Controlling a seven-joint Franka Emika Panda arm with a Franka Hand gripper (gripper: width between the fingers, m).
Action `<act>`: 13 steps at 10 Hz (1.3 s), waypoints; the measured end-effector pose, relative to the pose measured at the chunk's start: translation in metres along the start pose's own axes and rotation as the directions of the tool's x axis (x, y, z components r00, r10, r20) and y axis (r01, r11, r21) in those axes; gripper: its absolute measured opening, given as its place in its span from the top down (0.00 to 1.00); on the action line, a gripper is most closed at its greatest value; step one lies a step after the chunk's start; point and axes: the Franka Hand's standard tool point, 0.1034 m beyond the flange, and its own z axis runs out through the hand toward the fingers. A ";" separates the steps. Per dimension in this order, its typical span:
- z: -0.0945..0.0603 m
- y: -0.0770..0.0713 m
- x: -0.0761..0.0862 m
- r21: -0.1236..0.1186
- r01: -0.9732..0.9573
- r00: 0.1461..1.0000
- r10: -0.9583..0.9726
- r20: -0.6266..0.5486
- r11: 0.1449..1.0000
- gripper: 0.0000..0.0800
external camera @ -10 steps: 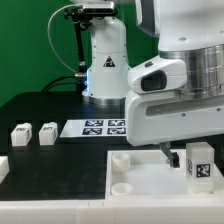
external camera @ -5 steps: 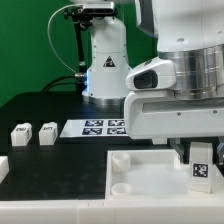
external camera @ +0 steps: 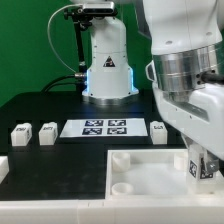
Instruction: Assemble one leg
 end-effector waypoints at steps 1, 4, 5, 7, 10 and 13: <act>0.000 0.000 0.000 0.001 -0.085 0.996 0.085 -0.001 0.996 0.63; 0.001 0.001 -0.001 0.000 -0.053 0.999 0.053 0.004 0.999 0.31; 0.001 0.001 -0.001 -0.001 -0.040 0.999 0.040 0.003 0.999 0.31; 0.000 0.000 0.000 -0.009 0.375 0.927 -0.375 0.007 0.927 0.19; 0.000 0.001 0.000 -0.007 0.653 0.757 -0.653 0.009 0.757 0.19; -0.005 -0.002 0.004 -0.084 0.952 0.296 -0.955 -0.012 0.296 0.19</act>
Offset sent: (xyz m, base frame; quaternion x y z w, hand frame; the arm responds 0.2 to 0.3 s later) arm 0.0000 0.0000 0.0000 0.0000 0.0000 -0.0899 0.9960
